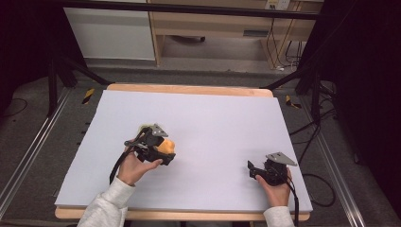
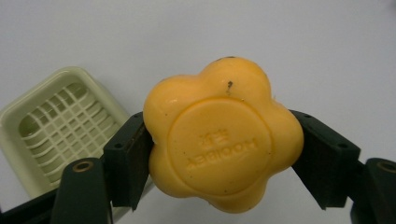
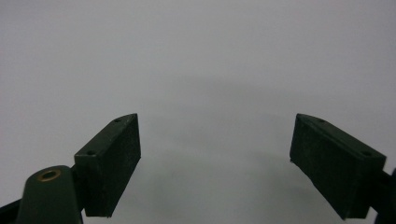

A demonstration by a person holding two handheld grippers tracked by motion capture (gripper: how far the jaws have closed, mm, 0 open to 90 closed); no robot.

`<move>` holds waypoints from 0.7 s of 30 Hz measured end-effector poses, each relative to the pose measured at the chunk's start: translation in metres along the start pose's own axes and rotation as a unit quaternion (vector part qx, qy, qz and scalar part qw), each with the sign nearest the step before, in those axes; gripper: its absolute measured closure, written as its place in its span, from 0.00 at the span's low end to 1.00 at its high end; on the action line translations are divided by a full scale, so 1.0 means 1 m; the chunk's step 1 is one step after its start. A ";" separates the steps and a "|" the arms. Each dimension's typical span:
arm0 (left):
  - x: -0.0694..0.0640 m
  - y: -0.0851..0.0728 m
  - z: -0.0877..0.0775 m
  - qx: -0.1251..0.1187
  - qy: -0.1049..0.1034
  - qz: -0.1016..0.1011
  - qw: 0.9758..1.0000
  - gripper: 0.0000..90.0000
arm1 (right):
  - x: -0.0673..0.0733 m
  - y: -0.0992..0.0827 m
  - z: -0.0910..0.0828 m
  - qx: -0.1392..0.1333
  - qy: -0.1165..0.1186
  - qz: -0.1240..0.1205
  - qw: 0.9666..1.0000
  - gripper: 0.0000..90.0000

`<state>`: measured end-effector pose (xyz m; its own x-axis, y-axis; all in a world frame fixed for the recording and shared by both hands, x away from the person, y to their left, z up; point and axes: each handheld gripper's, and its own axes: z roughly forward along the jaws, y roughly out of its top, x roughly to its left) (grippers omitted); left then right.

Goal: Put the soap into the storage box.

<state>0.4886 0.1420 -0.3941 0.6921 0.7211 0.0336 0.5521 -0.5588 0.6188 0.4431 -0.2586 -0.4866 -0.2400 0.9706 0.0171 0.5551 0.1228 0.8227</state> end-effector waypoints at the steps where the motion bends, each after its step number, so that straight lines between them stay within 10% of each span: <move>1: 0.002 0.000 -0.002 -0.001 0.001 -0.002 1.000 0.30 | 0.000 0.000 0.000 0.000 0.000 0.000 1.000 0.18; 21: 0.036 0.000 -0.012 -0.014 0.032 -0.043 0.998 0.30 | 0.000 0.000 0.000 0.001 0.000 0.001 1.000 0.19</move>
<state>0.5081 0.1725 -0.3834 0.6118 0.7905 0.0290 0.5943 -0.4835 0.6426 0.4432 -0.2586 -0.4867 -0.2396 0.9707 0.0187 0.5563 0.1215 0.8221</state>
